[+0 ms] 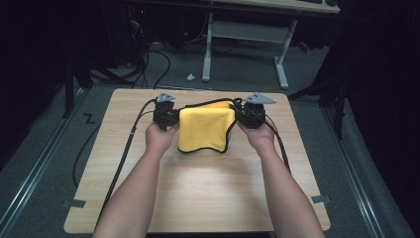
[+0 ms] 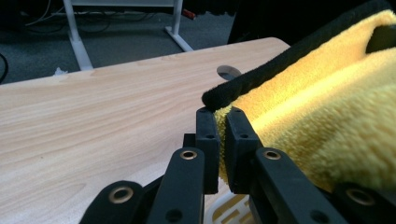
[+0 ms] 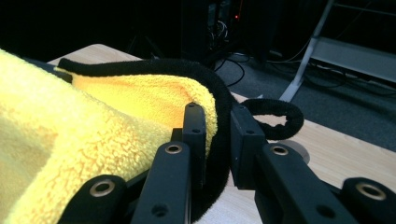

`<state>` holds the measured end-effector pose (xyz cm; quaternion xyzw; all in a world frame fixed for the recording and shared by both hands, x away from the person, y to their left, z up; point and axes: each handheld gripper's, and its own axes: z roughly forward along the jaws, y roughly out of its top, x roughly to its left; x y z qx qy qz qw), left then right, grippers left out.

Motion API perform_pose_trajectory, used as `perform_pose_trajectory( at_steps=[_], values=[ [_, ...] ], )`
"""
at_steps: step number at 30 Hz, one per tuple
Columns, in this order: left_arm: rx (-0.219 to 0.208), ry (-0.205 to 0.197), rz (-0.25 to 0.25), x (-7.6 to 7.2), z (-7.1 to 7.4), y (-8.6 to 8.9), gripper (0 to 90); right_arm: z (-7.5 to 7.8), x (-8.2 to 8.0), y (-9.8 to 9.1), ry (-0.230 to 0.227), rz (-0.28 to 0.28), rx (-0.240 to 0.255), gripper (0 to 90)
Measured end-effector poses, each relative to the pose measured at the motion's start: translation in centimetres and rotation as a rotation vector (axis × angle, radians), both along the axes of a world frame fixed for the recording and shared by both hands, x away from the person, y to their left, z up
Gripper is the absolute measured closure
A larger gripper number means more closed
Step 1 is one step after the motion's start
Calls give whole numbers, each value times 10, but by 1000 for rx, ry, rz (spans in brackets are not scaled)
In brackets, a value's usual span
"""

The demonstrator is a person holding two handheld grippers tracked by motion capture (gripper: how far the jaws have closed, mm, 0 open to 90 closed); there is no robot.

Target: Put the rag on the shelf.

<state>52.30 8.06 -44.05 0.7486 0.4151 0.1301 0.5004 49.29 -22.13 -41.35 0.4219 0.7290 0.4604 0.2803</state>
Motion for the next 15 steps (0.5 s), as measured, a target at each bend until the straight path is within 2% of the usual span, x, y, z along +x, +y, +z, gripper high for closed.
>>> perform_pose_trajectory(
  at_steps=[6,15],
  values=[
    [-15,9,2,-2,-4,1,854,-4,0,-2,16,-6,28,795],
    [-1,29,-4,-3,-13,0,855,-16,2,-3,49,-7,31,792]
  ],
)
